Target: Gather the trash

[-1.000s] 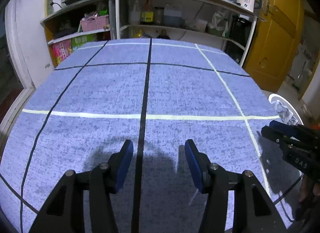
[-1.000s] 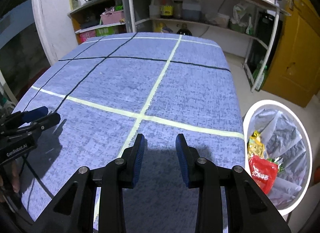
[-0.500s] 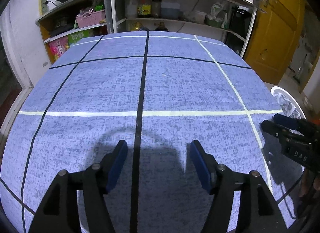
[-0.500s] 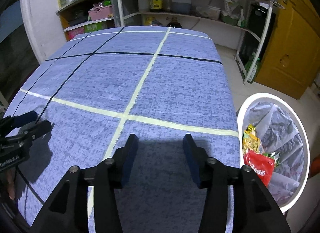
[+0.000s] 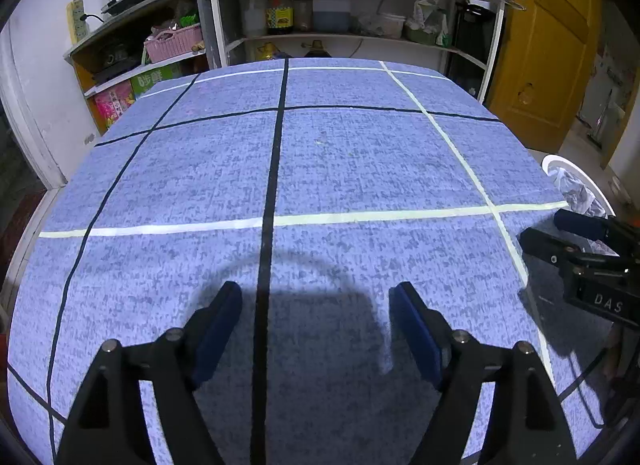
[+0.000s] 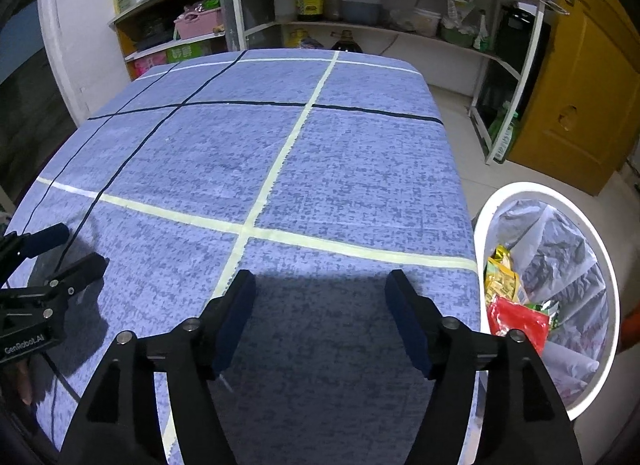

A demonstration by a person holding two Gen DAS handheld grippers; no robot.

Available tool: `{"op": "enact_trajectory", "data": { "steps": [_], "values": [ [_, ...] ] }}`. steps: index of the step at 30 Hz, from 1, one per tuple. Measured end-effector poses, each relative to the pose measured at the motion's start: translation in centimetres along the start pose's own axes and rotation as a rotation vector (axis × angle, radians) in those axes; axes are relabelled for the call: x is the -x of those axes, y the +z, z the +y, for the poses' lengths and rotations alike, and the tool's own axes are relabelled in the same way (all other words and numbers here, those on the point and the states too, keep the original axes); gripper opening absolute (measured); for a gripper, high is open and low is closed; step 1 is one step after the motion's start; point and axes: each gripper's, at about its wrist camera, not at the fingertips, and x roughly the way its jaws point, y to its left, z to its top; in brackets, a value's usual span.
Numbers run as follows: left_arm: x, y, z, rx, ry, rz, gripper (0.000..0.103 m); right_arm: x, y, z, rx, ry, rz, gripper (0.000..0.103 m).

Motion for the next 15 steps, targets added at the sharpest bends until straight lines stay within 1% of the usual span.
{"op": "enact_trajectory", "data": {
  "steps": [15],
  "values": [
    [0.14,-0.08,-0.22,0.000,0.003,-0.007,0.082,-0.02,0.02,0.13,0.005,-0.002,0.001,0.070]
  ]
}}
